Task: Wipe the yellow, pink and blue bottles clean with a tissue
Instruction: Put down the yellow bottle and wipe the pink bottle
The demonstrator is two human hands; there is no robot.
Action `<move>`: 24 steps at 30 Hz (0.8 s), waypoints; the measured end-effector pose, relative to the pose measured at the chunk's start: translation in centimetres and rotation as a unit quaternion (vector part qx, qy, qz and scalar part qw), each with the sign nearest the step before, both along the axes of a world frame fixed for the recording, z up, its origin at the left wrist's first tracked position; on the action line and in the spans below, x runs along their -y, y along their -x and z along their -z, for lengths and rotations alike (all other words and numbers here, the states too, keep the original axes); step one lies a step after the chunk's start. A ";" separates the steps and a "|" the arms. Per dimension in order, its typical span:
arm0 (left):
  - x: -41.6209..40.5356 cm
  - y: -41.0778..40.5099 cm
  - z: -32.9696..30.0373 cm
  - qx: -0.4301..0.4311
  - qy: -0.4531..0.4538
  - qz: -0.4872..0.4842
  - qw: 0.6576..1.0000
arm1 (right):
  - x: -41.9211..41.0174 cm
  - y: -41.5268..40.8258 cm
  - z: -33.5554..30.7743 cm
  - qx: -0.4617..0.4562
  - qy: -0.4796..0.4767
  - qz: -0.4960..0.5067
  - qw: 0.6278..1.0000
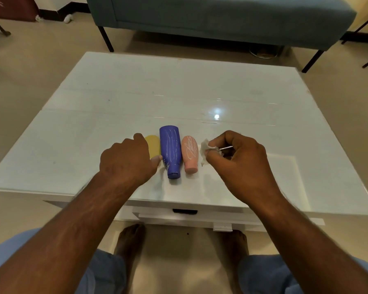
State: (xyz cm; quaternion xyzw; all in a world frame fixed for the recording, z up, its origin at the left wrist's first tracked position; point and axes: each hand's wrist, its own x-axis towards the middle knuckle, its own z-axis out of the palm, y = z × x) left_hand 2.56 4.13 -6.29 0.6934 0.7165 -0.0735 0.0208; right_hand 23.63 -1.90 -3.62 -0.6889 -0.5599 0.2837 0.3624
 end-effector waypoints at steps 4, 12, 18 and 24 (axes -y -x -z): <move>-0.1 -0.7 -0.5 0.079 -0.086 0.057 0.992 | -0.2 -0.5 -0.2 -0.058 -0.013 0.032 0.998; 0.0 -3.6 0.8 0.129 -0.032 0.216 0.967 | -0.5 -0.9 -0.6 -0.192 -0.015 0.067 0.979; -0.5 -5.1 1.4 0.142 0.049 0.219 0.964 | -0.4 -0.9 -0.9 -0.219 -0.011 0.057 0.974; -0.3 -6.6 1.0 0.129 0.079 0.181 0.972 | -0.1 -1.1 -1.1 -0.223 -0.012 0.058 0.973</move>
